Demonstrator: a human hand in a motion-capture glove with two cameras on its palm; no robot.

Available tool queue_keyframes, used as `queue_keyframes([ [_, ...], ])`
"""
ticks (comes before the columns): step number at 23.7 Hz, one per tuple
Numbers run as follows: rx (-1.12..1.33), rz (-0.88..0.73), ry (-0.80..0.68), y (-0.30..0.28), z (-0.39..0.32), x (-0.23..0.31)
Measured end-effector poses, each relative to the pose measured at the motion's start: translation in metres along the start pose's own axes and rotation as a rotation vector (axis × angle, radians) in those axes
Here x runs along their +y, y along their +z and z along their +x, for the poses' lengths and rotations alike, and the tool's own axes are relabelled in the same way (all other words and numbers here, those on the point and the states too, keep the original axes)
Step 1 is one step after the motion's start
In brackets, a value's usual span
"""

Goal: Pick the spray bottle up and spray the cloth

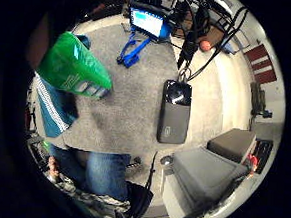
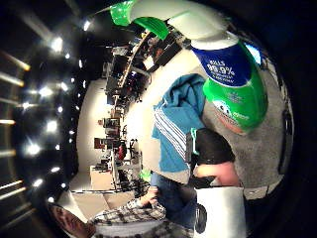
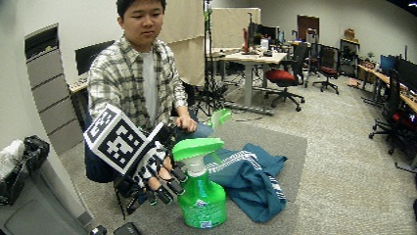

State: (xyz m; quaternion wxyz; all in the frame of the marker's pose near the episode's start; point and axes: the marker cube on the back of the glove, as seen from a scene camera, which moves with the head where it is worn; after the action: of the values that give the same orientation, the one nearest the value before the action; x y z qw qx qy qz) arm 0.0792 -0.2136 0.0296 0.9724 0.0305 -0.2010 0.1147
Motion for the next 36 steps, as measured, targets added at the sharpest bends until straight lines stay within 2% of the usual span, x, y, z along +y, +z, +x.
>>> queue_keyframes([
  [10, -0.199, 0.094, -0.010, 0.014, -0.003, -0.024],
  [19, -0.396, 0.318, -0.037, 0.037, -0.009, -0.035],
  [30, -0.487, 0.320, -0.055, 0.033, -0.007, -0.045],
  [36, -0.443, 0.334, -0.051, 0.028, -0.009, -0.051],
])
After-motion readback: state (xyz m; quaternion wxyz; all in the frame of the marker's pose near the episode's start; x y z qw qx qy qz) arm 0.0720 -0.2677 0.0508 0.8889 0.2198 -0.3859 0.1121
